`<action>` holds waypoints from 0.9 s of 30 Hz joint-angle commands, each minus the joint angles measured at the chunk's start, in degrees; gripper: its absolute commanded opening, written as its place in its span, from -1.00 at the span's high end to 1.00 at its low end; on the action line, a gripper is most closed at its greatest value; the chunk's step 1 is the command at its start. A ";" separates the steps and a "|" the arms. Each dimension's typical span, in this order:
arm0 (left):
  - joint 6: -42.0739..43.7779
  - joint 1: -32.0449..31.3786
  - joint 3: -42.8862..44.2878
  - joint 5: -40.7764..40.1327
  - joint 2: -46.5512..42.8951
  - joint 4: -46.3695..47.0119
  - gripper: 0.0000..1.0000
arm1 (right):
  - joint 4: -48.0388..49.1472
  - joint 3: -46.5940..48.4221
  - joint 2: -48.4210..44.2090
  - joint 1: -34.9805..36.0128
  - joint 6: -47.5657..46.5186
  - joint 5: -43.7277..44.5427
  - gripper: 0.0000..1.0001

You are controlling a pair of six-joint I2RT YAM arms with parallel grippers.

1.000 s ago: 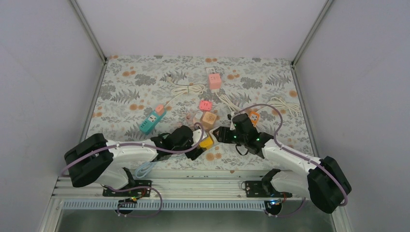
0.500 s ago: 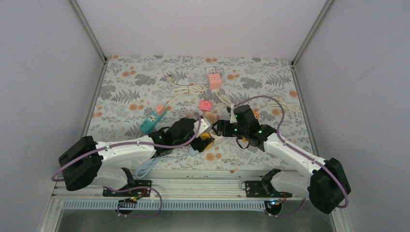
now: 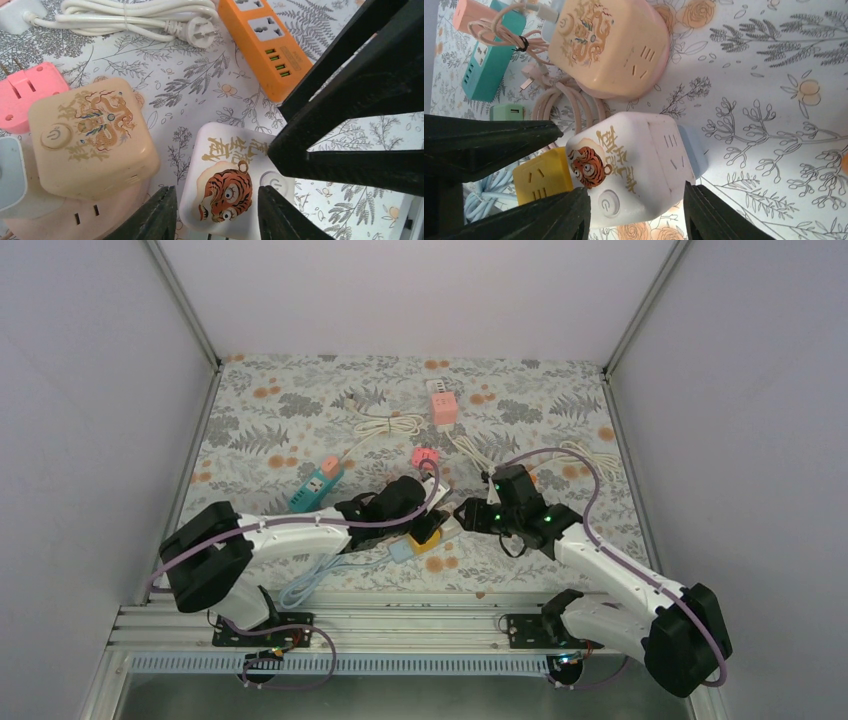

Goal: Insert the plug

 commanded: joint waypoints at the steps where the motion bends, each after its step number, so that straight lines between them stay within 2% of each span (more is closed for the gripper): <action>1: -0.49 0.27 2.60 0.52 1.33 -0.24 0.20 | -0.19 -0.67 0.21 -0.65 -0.05 -2.52 0.07; 10: 1.29 0.29 1.93 2.00 4.14 -1.18 0.30 | 0.36 -3.22 1.68 -0.78 1.59 -4.21 0.14; 15: 2.73 -0.07 2.69 1.28 6.72 -3.40 0.36 | -1.08 -3.64 3.35 -0.77 3.21 -1.29 0.22; 22: 3.89 -1.43 0.85 0.65 8.02 -5.36 0.39 | -3.28 -4.35 4.58 -0.84 5.49 1.47 0.24; 27: 3.45 -2.16 -1.62 0.14 8.67 -5.91 0.42 | -1.41 -9.45 4.90 -0.77 9.26 1.98 0.25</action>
